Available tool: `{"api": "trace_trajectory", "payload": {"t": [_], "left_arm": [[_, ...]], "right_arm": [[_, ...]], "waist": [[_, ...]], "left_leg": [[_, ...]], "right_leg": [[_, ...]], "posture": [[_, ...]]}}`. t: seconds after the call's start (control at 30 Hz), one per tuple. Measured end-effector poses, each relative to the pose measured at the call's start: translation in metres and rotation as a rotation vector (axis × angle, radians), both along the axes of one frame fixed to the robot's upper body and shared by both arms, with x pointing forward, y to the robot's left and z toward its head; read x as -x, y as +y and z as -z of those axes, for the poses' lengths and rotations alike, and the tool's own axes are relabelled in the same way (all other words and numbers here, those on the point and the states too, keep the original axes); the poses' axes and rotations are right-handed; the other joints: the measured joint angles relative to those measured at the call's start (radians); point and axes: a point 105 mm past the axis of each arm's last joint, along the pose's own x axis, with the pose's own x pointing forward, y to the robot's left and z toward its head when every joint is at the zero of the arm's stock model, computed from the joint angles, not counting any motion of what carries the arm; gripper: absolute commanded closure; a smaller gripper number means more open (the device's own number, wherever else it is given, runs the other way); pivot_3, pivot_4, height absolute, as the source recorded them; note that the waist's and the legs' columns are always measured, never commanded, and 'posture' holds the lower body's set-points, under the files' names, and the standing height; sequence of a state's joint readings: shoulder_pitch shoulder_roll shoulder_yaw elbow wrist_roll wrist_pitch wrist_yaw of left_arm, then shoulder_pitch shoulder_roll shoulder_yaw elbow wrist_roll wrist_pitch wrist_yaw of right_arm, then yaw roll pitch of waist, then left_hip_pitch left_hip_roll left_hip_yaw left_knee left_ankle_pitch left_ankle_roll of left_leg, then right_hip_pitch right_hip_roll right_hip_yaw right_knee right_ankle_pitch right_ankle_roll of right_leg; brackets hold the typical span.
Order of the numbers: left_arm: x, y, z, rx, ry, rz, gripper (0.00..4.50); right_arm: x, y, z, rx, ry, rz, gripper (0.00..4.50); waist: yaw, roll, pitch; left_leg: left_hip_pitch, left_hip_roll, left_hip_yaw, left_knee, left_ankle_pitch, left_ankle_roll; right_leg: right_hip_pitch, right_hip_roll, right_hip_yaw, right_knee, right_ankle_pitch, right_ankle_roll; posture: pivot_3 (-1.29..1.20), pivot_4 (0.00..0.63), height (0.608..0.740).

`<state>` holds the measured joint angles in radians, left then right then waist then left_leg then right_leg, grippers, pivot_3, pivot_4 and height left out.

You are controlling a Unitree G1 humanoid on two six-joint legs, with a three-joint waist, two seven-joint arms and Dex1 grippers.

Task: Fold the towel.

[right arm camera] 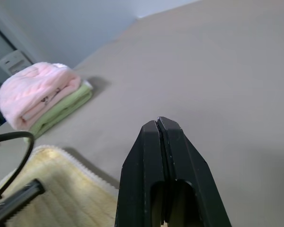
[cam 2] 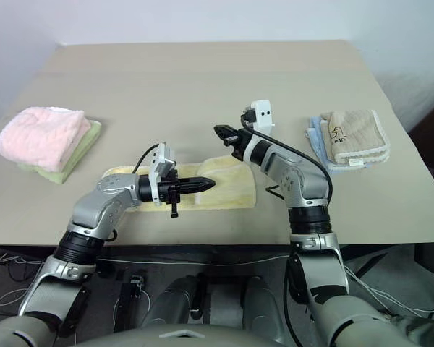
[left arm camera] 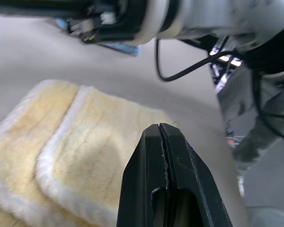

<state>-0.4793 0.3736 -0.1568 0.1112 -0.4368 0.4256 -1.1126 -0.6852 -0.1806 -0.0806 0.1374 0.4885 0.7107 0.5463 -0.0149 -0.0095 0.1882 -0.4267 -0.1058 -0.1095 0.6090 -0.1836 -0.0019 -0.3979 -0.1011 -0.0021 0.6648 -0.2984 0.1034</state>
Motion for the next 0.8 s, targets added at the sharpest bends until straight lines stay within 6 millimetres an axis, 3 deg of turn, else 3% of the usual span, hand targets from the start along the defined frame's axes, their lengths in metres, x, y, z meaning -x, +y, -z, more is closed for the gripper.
{"api": "trace_trajectory", "payload": {"t": [0.1,0.17,0.23,0.37,0.5,0.67,0.8], "left_arm": [[-0.003,0.004,0.022,-0.042,0.018,-0.029,4.47],[0.002,0.012,0.040,-0.068,0.029,-0.033,4.47],[0.004,0.016,0.042,-0.074,0.010,-0.026,4.47],[0.002,0.019,0.049,-0.071,0.035,-0.052,4.47],[0.002,0.021,0.053,-0.077,0.041,-0.062,4.47],[0.005,0.019,0.051,-0.069,0.040,-0.044,4.47],[0.005,0.020,0.034,0.001,0.049,-0.049,4.47]], "right_arm": [[0.008,0.002,0.018,0.042,0.000,-0.015,4.50],[0.015,0.000,0.049,0.077,0.054,-0.014,4.50],[0.020,0.000,0.077,0.114,0.098,-0.009,4.50],[0.015,0.005,0.096,0.193,0.051,0.015,4.50],[0.011,0.007,0.101,0.221,0.021,0.023,4.50],[0.007,0.001,0.095,0.210,0.010,0.018,4.50],[0.007,-0.011,0.074,0.145,0.002,0.004,4.50]], "waist": [[0.000,0.000,0.000],[-0.004,0.000,-0.001],[-0.005,0.001,-0.001],[-0.008,0.000,-0.009],[-0.010,-0.001,-0.015],[-0.004,-0.001,-0.015],[0.001,-0.001,-0.015]], "left_leg": [[0.000,0.000,0.000,0.000,0.000,0.000],[0.001,0.000,0.000,-0.001,0.000,0.000],[0.001,0.000,0.001,-0.001,0.000,0.000],[0.020,0.002,0.000,-0.005,-0.002,-0.003],[0.028,0.007,-0.001,-0.008,-0.003,-0.003],[0.027,0.007,-0.001,-0.012,-0.002,-0.003],[0.010,0.007,0.000,-0.011,0.001,-0.001]], "right_leg": [[0.000,0.000,0.000,0.000,0.000,0.000],[0.000,0.000,0.000,0.000,0.000,0.000],[0.001,0.000,0.000,0.000,0.000,0.000],[0.015,0.000,0.000,-0.004,-0.002,-0.002],[0.026,0.005,0.000,-0.016,-0.002,-0.005],[0.024,0.005,0.000,-0.017,0.000,-0.009],[0.006,0.005,0.000,-0.014,0.004,-0.003]], "posture": [[0.00,0.150,0.740],[0.00,0.150,0.740],[0.00,0.150,0.740],[0.00,0.150,0.740],[0.00,0.150,0.740],[0.00,0.150,0.740],[0.00,0.150,0.740]]}}
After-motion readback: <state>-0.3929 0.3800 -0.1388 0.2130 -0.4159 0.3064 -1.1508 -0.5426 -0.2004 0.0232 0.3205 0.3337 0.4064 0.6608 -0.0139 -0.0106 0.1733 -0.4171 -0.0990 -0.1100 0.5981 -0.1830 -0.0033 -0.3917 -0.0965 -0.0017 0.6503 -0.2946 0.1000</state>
